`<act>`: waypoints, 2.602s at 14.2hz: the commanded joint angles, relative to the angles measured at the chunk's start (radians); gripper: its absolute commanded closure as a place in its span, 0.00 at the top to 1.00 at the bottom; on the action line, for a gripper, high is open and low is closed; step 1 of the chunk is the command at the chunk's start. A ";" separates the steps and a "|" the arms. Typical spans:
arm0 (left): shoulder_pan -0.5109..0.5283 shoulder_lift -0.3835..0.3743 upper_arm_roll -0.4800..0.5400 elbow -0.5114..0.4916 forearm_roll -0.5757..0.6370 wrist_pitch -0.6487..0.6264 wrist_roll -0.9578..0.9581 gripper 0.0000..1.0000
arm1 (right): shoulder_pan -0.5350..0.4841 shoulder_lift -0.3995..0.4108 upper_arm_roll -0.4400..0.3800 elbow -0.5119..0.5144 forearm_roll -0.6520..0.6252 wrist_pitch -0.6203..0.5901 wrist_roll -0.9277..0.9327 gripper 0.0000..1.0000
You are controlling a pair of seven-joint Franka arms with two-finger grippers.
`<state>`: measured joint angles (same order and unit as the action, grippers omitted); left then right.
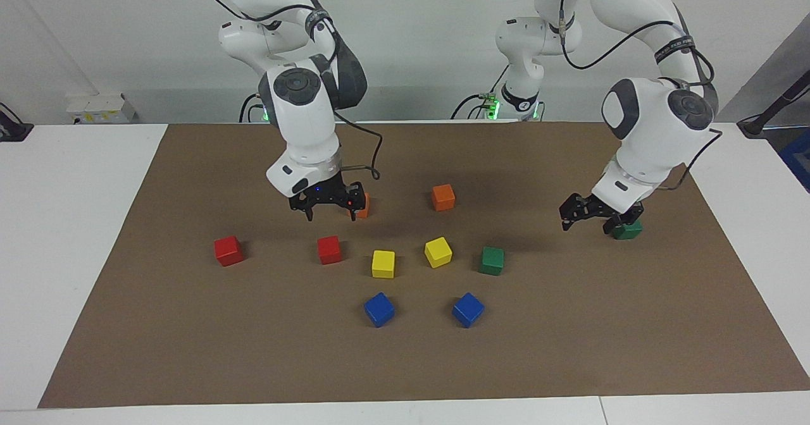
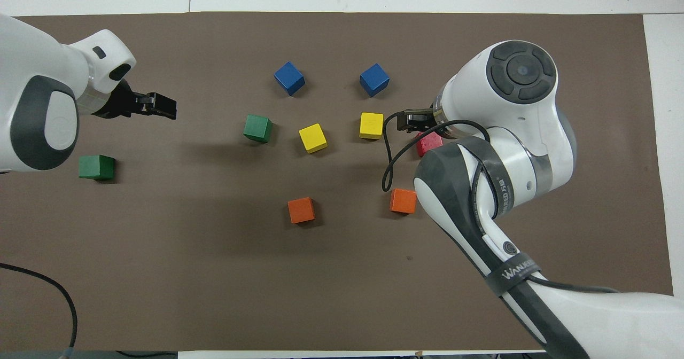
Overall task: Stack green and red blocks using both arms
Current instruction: 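Reach the left gripper to green while the right gripper reaches red, then grasp and lift green with the left gripper while the right gripper lifts red, then stack green on green with the left gripper while the right gripper carries red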
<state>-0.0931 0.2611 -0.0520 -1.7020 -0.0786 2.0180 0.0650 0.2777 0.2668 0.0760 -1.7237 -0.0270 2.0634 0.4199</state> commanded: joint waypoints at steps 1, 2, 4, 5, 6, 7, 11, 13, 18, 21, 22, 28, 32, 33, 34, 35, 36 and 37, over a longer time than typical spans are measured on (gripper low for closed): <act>-0.082 0.110 0.017 0.080 -0.023 0.062 -0.001 1.00 | -0.014 0.020 0.004 -0.016 -0.011 0.043 0.013 1.00; -0.105 0.140 0.015 0.096 -0.023 0.083 -0.001 1.00 | -0.014 0.023 0.004 -0.023 -0.013 0.059 0.001 1.00; -0.146 0.173 0.015 0.104 -0.021 0.103 0.001 1.00 | -0.024 0.014 0.004 -0.068 -0.022 0.104 -0.085 1.00; -0.152 0.190 0.015 0.105 -0.021 0.119 0.001 1.00 | -0.037 0.011 0.004 -0.083 -0.022 0.121 -0.123 1.00; -0.171 0.205 0.014 0.107 -0.021 0.123 0.001 1.00 | -0.037 0.009 0.004 -0.100 -0.022 0.132 -0.154 1.00; -0.201 0.220 0.015 0.107 -0.023 0.129 0.001 1.00 | -0.037 0.012 0.004 -0.106 -0.024 0.136 -0.183 1.00; -0.212 0.237 0.014 0.102 -0.020 0.145 0.009 1.00 | -0.037 0.023 0.004 -0.128 -0.024 0.165 -0.234 1.00; -0.249 0.239 0.014 0.088 -0.016 0.169 0.009 1.00 | -0.032 0.031 0.005 -0.143 -0.024 0.193 -0.234 1.00; -0.277 0.239 0.017 0.018 -0.006 0.225 0.012 1.00 | -0.038 0.071 0.005 -0.148 -0.022 0.233 -0.228 1.00; -0.274 0.237 0.017 0.028 0.029 0.182 0.024 1.00 | -0.043 0.086 0.005 -0.151 -0.022 0.251 -0.227 1.00; -0.277 0.233 0.017 0.016 0.045 0.179 0.024 1.00 | -0.043 0.088 0.005 -0.160 -0.022 0.261 -0.225 1.00; -0.293 0.221 0.020 -0.030 0.048 0.200 0.021 0.85 | -0.040 0.089 0.005 -0.208 -0.022 0.302 -0.227 0.83; -0.281 0.221 0.020 -0.019 0.046 0.185 0.021 0.00 | -0.067 0.086 0.005 -0.180 -0.022 0.255 -0.240 0.00; -0.280 0.221 0.021 -0.013 0.045 0.173 0.019 0.00 | -0.081 0.086 0.004 -0.139 -0.022 0.191 -0.253 0.00; -0.275 0.221 0.023 -0.002 0.045 0.165 0.019 0.00 | -0.092 0.085 0.005 -0.079 -0.022 0.111 -0.265 0.00; -0.272 0.221 0.024 0.013 0.042 0.157 0.019 0.00 | -0.101 0.081 0.005 -0.018 -0.022 0.034 -0.273 0.00; -0.264 0.211 0.029 0.025 0.039 0.142 0.016 0.00 | -0.103 0.077 0.005 0.037 -0.021 -0.032 -0.273 0.00; -0.231 0.176 0.032 0.024 0.037 0.133 0.009 0.00 | -0.113 0.072 0.004 0.080 -0.021 -0.082 -0.273 0.00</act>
<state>-0.3603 0.4972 -0.0288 -1.6821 -0.0486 2.1979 0.0777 0.1850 0.3476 0.0699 -1.7428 -0.0394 2.0899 0.1657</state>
